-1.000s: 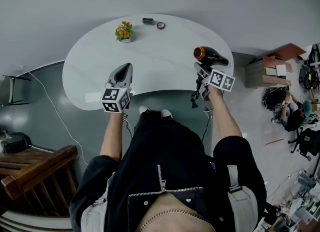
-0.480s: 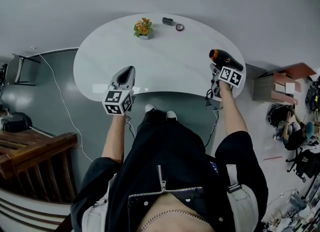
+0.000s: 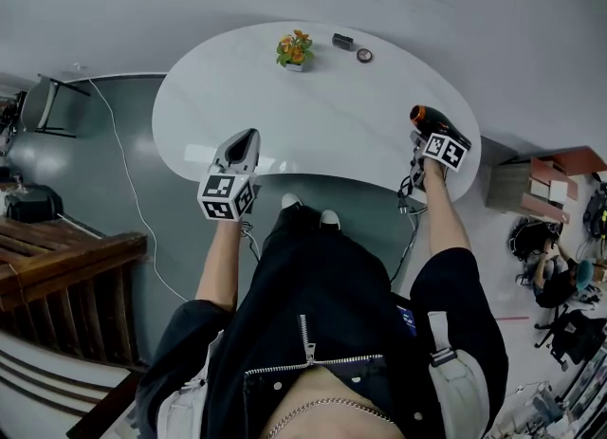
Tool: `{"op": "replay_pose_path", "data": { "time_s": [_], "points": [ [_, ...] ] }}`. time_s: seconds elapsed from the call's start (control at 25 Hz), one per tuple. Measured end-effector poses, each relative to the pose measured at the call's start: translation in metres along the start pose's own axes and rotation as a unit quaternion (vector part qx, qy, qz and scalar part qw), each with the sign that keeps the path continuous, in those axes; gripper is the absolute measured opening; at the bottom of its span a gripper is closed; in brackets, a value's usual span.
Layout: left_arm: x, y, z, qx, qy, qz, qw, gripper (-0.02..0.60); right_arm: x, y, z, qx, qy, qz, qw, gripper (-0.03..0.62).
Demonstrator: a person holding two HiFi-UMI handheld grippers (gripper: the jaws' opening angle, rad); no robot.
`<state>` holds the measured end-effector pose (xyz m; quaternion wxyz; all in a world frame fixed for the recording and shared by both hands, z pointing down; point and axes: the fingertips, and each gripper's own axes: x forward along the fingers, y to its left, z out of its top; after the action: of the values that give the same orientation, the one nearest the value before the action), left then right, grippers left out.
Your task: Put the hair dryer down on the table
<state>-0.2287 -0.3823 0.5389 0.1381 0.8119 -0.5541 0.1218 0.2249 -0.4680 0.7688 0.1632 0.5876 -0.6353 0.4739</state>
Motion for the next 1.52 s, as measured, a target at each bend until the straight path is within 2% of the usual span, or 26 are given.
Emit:
{"op": "replay_pose_path", "data": {
  "time_s": [0.24, 0.52, 0.88, 1.0, 1.08, 1.28, 1.44, 1.52],
  "points": [
    [-0.003, 0.007, -0.002, -0.006, -0.002, 0.011, 0.9999, 0.028, 0.01, -0.001, -0.01, -0.028, 0.026, -0.02, 0.999, 0.267],
    [0.001, 0.004, -0.001, -0.011, -0.005, 0.006, 0.9999, 0.026, 0.012, 0.0, -0.034, -0.072, 0.069, -0.032, 0.995, 0.273],
    [0.004, -0.011, 0.0, -0.01, -0.013, -0.011, 0.9998, 0.028, -0.011, 0.002, -0.033, -0.085, 0.049, -0.035, 0.995, 0.291],
    [0.004, -0.014, 0.003, -0.007, -0.017, -0.015, 0.9997, 0.028, -0.03, 0.006, -0.026, -0.108, 0.021, -0.042, 0.993, 0.255],
    [0.003, -0.017, 0.005, -0.005, -0.021, -0.017, 0.9996, 0.027, -0.045, 0.014, -0.019, -0.137, -0.001, -0.043, 0.99, 0.207],
    [0.004, -0.025, 0.012, 0.002, -0.031, -0.022, 0.9993, 0.028, -0.066, 0.045, -0.005, -0.193, -0.048, -0.02, 0.98, 0.13],
    [0.002, -0.028, 0.017, 0.007, -0.039, -0.021, 0.999, 0.028, -0.075, 0.073, 0.002, -0.23, -0.081, -0.009, 0.97, 0.011],
    [0.001, -0.027, 0.021, 0.009, -0.043, -0.02, 0.9988, 0.028, -0.076, 0.089, 0.003, -0.24, -0.088, 0.003, 0.967, 0.006]
  ]
}}
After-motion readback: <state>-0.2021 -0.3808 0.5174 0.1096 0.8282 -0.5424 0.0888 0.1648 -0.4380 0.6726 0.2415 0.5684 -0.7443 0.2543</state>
